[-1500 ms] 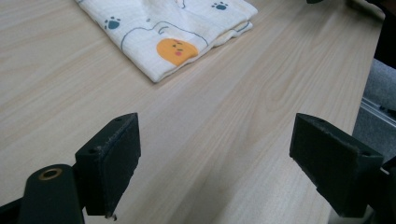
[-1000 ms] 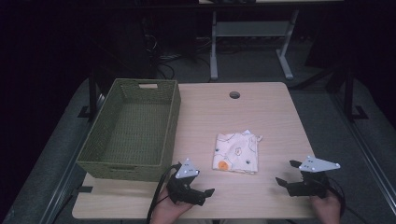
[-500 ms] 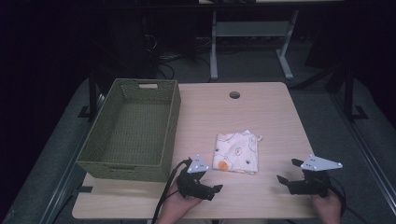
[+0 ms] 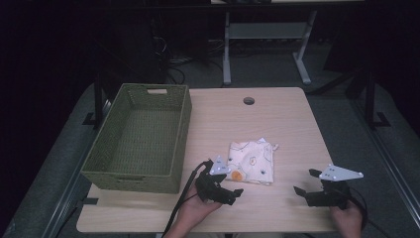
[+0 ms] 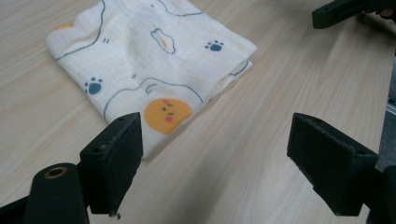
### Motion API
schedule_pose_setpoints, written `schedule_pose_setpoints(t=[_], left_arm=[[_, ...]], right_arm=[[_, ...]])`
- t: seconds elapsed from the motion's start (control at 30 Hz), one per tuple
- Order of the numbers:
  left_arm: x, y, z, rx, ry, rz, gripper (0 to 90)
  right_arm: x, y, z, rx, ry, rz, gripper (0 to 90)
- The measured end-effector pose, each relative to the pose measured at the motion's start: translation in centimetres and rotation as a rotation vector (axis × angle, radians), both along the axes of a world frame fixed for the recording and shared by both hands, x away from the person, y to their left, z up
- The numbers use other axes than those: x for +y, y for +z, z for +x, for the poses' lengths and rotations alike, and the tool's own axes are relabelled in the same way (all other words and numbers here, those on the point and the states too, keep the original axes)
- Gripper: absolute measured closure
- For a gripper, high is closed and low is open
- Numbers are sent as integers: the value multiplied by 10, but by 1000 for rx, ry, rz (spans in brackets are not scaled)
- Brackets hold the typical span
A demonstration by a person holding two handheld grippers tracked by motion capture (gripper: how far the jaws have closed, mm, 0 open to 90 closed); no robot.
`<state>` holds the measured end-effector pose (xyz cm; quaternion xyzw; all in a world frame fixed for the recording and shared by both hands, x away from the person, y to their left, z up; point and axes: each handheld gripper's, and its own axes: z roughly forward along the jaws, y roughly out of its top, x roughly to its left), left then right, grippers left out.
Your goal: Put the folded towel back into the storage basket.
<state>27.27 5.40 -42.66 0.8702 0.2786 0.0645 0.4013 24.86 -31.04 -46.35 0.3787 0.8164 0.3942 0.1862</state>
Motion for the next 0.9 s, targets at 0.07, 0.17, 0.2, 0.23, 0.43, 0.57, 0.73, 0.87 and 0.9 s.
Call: schedule_pose_setpoints(t=[0.07,0.17,0.2,0.23,0.43,0.57,0.73,0.87,0.9], left_arm=[[-1,2,2,0,-4,3,188],[-6,9,10,7,-35,-1,214],[-8,11,12,7,-38,2,216],[-9,13,13,4,-43,5,216],[-23,21,23,-3,-61,38,234],[-33,21,34,10,-56,45,240],[-45,21,44,26,-55,49,251],[-53,19,51,25,-51,79,259],[-55,18,53,24,-52,90,259]], right_arm=[[0,0,0,0,-1,0,137],[0,0,0,1,-5,-1,137],[0,0,0,2,-5,-1,137],[0,0,0,1,-3,0,137],[0,0,0,-3,2,5,137],[1,0,-1,-4,8,9,137],[1,1,-1,-7,8,11,137],[1,0,-1,-7,8,9,137],[1,0,-1,-8,7,7,137]])
